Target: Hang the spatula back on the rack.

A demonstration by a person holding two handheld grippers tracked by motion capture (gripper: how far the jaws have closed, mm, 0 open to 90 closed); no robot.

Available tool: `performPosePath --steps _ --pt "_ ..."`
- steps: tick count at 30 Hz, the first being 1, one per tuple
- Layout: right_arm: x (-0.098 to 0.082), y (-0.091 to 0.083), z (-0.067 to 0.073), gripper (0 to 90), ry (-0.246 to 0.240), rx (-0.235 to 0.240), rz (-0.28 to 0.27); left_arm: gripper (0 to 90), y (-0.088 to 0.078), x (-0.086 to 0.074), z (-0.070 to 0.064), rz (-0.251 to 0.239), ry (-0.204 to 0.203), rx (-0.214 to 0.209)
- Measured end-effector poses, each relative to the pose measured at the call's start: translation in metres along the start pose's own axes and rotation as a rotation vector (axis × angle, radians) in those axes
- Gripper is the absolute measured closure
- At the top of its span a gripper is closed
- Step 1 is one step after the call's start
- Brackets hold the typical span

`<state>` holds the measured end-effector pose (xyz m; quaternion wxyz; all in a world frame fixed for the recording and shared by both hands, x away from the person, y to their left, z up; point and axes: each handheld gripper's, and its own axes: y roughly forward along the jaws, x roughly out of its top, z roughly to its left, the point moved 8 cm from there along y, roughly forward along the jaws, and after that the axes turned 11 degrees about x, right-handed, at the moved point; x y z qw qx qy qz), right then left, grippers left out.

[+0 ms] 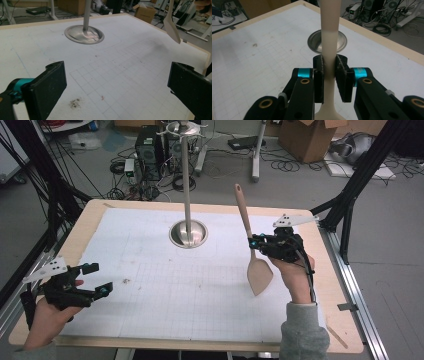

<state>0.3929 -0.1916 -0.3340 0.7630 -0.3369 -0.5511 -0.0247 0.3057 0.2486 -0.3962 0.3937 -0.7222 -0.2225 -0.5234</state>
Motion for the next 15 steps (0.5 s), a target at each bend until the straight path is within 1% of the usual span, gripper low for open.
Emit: performPosePath --steps 2,4,7,8,10,12,13,15 --pt "0.003 0.002 -0.001 78.5 0.004 0.006 -0.006 2.6 0.0 0.0 -0.001 0.002 0.006 -0.006" --pt "0.006 0.003 -0.002 78.5 0.008 0.013 -0.005 2.6 0.0 0.0 -0.001 0.002 0.008 -0.003" --pt "0.009 0.005 -0.002 78.5 0.008 0.023 0.005 2.6 -0.002 0.001 0.002 -0.009 0.003 0.014" --pt "0.011 0.006 -0.003 78.5 0.001 0.024 0.005 2.6 -0.003 0.002 0.002 -0.015 0.001 0.013" --pt "0.012 0.008 -0.004 78.5 0.001 0.029 0.009 2.6 -0.004 0.003 0.003 -0.02 0.0 0.015" --pt "0.014 0.01 -0.006 78.5 -0.001 0.041 0.011 2.6 -0.004 0.003 0.003 -0.02 0.0 0.015" --pt "0.015 0.01 -0.007 78.5 0.002 0.043 0.016 2.6 -0.004 0.002 0.003 -0.02 0.0 0.016" --pt "0.018 0.011 -0.01 78.5 -0.006 0.042 0.019 2.5 -0.004 0.002 0.003 -0.019 0.002 0.016"
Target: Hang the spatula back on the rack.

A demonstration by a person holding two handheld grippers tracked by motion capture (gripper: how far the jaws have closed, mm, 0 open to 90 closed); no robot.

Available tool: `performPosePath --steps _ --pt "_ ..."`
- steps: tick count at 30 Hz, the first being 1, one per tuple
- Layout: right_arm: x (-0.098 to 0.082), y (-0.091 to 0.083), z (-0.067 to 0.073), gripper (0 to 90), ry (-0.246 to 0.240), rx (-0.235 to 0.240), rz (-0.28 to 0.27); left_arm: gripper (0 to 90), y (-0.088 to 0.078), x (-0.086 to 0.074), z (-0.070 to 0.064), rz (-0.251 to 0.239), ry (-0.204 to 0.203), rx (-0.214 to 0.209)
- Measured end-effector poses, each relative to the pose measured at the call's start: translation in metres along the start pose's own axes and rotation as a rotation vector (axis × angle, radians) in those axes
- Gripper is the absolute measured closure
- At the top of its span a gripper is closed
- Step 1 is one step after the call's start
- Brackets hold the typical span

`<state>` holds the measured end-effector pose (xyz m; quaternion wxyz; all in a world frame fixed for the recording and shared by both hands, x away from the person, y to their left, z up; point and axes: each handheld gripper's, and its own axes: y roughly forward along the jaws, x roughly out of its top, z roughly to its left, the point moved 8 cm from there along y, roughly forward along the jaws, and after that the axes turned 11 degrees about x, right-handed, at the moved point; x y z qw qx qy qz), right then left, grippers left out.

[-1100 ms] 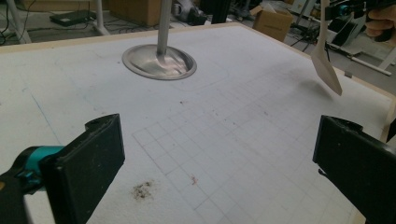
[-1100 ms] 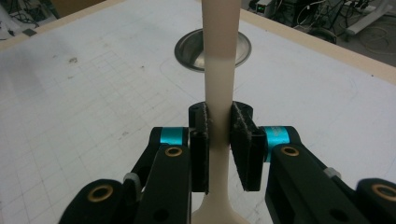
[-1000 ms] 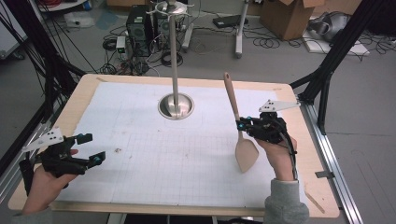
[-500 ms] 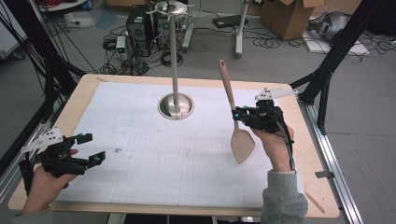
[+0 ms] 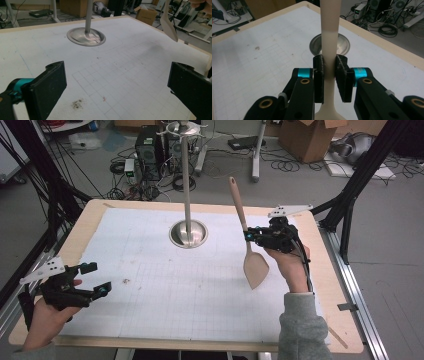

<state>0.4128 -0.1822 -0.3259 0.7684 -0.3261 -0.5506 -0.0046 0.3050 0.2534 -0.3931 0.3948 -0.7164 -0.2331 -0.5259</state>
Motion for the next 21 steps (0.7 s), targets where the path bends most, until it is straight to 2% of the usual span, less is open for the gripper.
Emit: performPosePath --steps 7,13,21 --pt "0.007 0.004 -0.01 78.6 -0.006 0.004 0.038 2.6 -0.001 0.0 0.001 -0.002 -0.002 0.002" --pt "0.019 0.006 -0.012 78.5 -0.036 0.004 0.035 2.6 -0.002 -0.001 0.001 0.001 -0.001 0.005" --pt "0.034 0.006 -0.012 78.5 -0.03 0.001 0.023 2.6 -0.001 -0.001 0.0 0.002 -0.003 0.001"
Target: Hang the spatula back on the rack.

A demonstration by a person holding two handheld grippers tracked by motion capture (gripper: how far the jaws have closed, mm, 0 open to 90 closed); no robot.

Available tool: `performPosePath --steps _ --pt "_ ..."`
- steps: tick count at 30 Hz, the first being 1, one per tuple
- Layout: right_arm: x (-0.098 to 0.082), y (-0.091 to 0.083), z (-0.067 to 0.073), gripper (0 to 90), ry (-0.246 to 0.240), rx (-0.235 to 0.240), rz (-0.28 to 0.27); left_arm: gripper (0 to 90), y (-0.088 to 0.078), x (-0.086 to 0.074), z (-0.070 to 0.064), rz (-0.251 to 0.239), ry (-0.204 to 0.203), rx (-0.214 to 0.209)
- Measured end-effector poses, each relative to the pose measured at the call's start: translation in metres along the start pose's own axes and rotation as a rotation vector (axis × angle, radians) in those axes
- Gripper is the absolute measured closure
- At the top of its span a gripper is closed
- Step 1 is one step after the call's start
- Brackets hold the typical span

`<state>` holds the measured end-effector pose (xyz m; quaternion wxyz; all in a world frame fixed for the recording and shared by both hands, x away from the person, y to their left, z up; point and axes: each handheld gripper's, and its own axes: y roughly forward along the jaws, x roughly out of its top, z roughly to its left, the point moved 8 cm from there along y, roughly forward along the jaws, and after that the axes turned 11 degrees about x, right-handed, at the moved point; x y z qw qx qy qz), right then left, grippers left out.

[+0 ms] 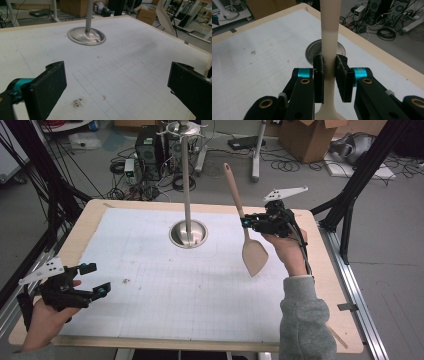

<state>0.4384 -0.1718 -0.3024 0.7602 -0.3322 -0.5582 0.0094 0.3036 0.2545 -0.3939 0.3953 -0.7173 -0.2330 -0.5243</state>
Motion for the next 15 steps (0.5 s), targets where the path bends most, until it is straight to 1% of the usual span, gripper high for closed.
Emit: performPosePath --steps 3,7,9,15 --pt "0.006 0.001 0.001 78.5 -0.004 -0.001 -0.003 2.6 0.0 0.0 0.0 0.0 -0.001 0.001" --pt "0.013 0.004 0.005 78.5 -0.013 0.012 -0.011 2.6 0.0 -0.001 0.0 0.001 -0.003 -0.001" --pt "0.017 0.006 0.006 78.5 -0.014 0.005 -0.011 2.6 0.0 -0.001 0.001 0.002 -0.001 -0.002" --pt "0.024 0.01 0.007 78.6 -0.02 0.007 -0.017 2.6 -0.002 -0.001 0.002 -0.002 -0.005 -0.001"
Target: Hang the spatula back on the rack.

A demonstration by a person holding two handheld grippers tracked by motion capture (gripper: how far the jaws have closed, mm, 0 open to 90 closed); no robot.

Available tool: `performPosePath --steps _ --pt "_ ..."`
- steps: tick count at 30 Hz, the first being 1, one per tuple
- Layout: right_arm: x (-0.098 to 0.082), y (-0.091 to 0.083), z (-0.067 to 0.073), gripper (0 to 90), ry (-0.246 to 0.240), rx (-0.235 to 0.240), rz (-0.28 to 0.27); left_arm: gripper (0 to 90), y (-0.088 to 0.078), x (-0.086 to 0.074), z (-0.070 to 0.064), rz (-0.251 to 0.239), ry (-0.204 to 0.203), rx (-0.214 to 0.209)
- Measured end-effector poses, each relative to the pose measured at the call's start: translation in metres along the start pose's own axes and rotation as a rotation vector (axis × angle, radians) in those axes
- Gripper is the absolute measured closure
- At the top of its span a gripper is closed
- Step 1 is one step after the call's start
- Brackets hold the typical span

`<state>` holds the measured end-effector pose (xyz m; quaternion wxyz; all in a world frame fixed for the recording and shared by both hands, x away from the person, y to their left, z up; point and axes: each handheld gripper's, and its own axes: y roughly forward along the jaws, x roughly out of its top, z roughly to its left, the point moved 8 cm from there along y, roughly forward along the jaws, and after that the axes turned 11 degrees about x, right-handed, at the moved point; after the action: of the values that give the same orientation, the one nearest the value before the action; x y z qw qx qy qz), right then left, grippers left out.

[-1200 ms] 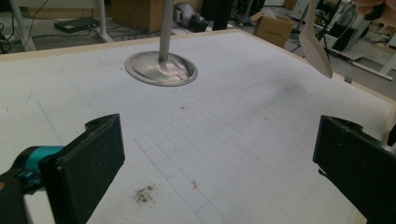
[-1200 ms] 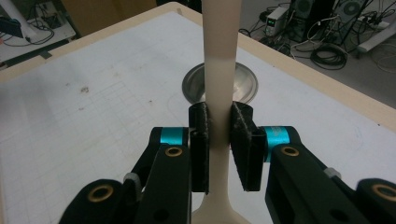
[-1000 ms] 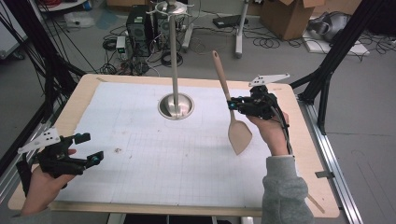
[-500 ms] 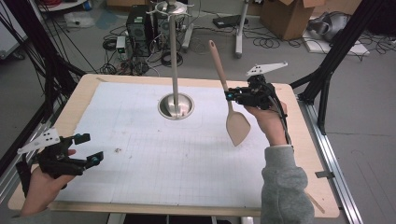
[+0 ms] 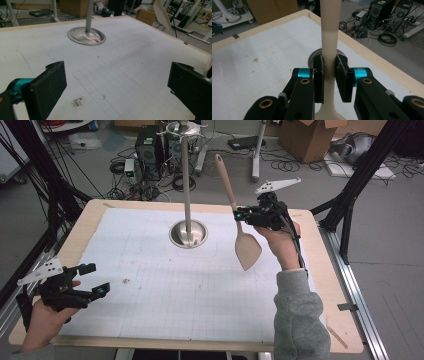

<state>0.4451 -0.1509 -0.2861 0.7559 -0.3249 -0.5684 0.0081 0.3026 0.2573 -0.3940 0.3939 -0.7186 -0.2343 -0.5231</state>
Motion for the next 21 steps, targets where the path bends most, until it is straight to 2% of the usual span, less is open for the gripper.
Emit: performPosePath --steps 12,21 --pt "0.02 0.004 0.003 78.5 -0.006 0.018 -0.016 2.6 -0.005 0.0 0.003 -0.008 -0.009 0.004" --pt "0.025 0.011 -0.002 78.5 0.004 0.013 -0.02 2.6 -0.006 -0.001 0.001 -0.006 -0.008 0.007"
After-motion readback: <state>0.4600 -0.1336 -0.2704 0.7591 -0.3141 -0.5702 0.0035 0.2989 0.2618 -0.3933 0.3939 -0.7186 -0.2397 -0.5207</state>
